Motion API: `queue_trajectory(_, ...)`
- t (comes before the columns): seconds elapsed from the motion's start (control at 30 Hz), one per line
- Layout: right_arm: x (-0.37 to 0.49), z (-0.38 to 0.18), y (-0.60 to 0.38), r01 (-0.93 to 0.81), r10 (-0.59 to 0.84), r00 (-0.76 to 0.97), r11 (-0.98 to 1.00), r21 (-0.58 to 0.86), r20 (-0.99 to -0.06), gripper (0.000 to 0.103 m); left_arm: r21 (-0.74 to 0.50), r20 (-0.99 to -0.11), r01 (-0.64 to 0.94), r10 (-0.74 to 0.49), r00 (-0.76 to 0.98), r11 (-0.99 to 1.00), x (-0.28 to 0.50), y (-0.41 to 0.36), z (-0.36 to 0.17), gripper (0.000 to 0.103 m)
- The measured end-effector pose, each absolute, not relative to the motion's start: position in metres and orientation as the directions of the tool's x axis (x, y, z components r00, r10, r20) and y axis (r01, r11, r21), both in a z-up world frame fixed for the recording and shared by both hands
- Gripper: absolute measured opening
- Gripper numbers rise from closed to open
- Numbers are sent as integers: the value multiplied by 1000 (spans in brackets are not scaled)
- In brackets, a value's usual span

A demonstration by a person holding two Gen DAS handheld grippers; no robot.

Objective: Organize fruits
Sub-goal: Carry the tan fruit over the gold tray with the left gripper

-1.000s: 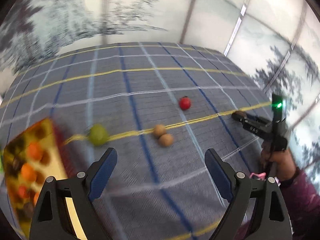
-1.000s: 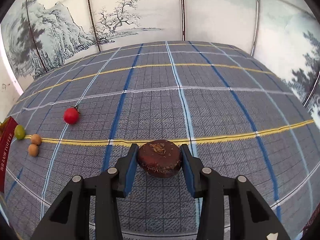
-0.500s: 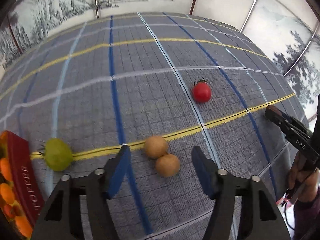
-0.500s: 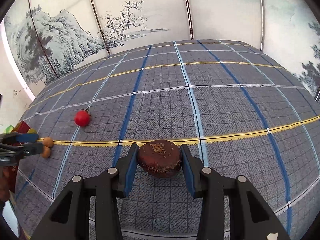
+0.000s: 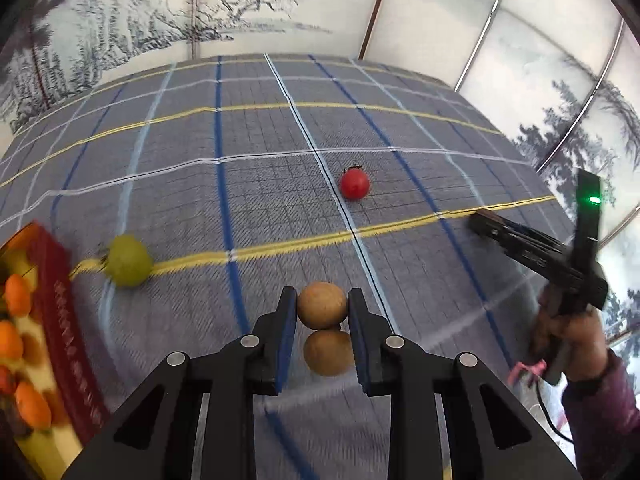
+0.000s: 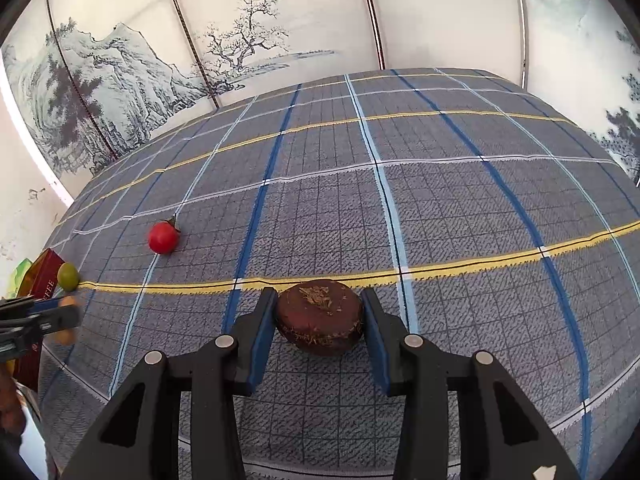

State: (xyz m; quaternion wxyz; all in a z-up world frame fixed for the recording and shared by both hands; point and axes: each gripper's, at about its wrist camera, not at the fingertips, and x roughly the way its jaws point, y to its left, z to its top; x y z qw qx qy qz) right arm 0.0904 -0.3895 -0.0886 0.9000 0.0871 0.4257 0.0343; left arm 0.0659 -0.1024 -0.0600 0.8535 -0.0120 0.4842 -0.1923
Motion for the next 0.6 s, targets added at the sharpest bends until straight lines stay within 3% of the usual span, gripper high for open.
queue_trajectory(0.3, 92, -88, -383, 17, 94, 628, 991, 135, -772, 39, -255, -783, 242, -347, 516, 936, 17, -37, -25, 27)
queue_trajectory(0.6, 92, -89, -379, 20, 59, 624, 996, 92, -779, 39, -213, -765, 51, -199, 612, 976, 2, 65, -11, 27)
